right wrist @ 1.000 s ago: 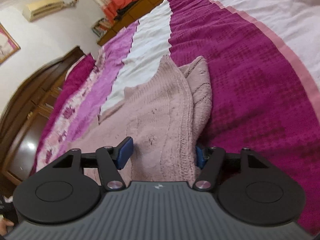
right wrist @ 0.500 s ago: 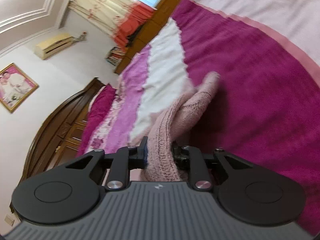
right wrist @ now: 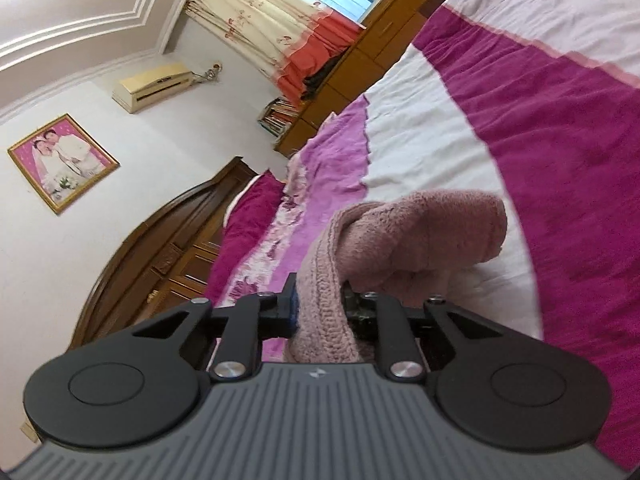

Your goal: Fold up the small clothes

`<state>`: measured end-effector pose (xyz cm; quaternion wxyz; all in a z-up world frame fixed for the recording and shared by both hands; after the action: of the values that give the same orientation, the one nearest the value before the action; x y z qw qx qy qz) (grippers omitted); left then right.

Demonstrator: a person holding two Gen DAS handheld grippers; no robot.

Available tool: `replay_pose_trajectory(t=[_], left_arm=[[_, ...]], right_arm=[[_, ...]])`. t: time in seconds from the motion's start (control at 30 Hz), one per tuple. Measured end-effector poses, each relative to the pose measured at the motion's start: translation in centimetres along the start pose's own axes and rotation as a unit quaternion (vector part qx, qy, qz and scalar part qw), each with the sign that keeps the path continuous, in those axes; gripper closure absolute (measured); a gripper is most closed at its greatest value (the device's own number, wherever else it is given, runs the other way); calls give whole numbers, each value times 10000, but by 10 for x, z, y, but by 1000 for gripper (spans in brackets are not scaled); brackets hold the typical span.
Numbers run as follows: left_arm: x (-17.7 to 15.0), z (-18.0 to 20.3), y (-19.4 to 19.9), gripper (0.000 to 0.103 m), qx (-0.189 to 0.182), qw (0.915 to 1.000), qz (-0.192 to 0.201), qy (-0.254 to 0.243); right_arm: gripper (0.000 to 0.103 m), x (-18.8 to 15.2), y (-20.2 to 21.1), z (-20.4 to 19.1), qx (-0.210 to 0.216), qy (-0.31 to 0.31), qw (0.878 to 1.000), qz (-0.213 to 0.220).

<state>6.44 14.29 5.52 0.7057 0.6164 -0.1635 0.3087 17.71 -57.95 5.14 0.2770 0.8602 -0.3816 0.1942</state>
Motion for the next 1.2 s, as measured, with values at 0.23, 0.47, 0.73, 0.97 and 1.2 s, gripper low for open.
replay_pose_trajectory(t=[0.23,0.47,0.73,0.97,1.2], left_arm=[[5,-25,10,47,61,9997,141,177],[8,-50,16,47,103,9991,243,340],[7,-69,14,47,98,9986,258,455],[4,-78,7,47,59,9983,198,542],[8,-82,5,47,-11,9979,232,598]], right_arm=[[84,-19,-22,-47,179,246,9994,-134],[85,-46,-50,-91,353,353,9979,-408],[85,-94,-90,-140,398,884,9914,-874],[84,-160,-130,-164,38,1724,9723,-1579],[66,-204,-144,-172,-167,2138,9624,-1668]])
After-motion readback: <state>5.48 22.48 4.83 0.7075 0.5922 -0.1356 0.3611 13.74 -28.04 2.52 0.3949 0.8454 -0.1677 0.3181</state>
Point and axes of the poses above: each gripper's, at about its wrist camera, not at the fingertips, and y roughly against the way its jaws point, z to its right, x to its top, the point moved 3 cm from there along -y, roughly the way its jaws point, and after that the axes turned 10 degrees about -x, right-handed, at the moved point
